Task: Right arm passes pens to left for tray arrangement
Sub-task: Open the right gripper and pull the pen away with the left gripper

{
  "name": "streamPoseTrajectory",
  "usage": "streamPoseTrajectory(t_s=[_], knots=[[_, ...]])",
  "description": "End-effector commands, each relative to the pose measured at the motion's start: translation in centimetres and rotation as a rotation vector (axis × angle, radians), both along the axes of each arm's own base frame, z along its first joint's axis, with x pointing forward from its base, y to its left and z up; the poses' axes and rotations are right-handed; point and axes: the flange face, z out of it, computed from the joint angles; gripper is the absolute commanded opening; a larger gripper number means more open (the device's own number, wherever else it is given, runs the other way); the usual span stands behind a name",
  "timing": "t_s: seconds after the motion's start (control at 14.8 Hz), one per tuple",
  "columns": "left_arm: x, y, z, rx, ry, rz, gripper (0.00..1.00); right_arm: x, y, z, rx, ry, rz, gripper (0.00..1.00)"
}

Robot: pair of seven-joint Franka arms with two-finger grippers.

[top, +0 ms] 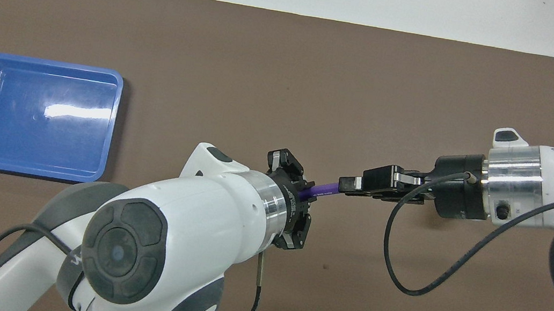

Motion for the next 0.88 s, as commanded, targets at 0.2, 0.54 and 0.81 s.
streamPoseTrajectory(t_s=[0.2,0.54,0.81], knots=[[-1.38,-1.33,0.19,0.061,-0.021,-0.052,0.0,-0.42,-0.33,0.34,0.006,0.018,-0.052,0.12],[-1.35,-1.32,0.34,0.067,-0.032,-0.058,0.0,-0.44,-0.4,0.31,0.003,0.02,-0.051,0.37],[-1.29,-1.25,0.26,0.071,-0.036,-0.064,0.0,-0.44,-0.43,0.27,-0.002,0.013,-0.045,0.66]])
